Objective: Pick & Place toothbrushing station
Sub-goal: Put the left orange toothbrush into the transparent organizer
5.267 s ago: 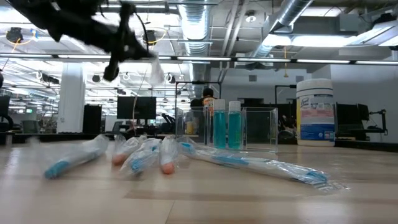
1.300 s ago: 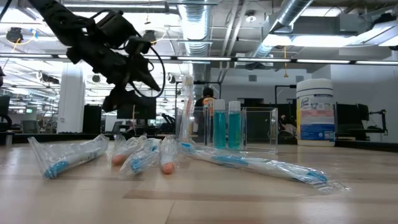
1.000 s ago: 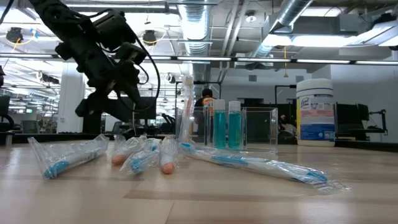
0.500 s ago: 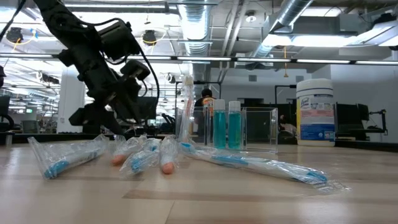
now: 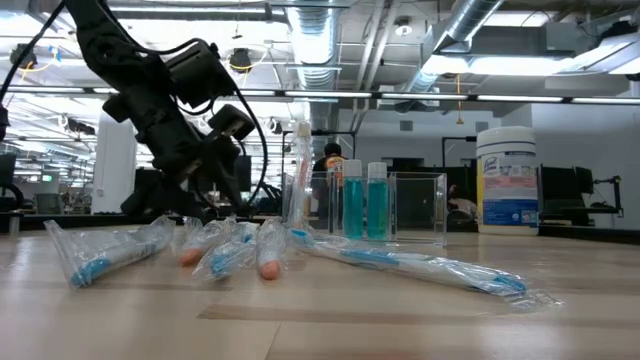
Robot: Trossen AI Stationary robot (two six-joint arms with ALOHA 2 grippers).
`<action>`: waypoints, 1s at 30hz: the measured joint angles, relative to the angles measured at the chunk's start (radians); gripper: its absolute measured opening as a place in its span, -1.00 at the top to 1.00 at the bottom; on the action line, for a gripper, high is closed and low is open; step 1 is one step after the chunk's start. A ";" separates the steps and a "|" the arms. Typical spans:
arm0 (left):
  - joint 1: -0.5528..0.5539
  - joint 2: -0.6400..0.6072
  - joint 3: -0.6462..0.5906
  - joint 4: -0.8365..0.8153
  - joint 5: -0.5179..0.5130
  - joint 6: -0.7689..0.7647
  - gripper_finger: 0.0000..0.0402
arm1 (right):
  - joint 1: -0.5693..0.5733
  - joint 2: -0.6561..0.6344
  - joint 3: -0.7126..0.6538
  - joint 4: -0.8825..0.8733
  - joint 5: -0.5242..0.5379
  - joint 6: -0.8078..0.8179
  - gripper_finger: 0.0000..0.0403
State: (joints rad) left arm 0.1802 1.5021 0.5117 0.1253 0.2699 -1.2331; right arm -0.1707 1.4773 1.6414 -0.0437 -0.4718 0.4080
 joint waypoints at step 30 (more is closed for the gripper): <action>0.005 0.094 0.000 0.122 0.045 0.045 0.89 | 0.000 0.000 0.000 0.002 0.001 -0.016 0.41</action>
State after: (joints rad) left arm 0.1848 1.5959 0.5114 0.2469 0.3148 -1.1884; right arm -0.1707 1.4773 1.6417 -0.0422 -0.4709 0.3923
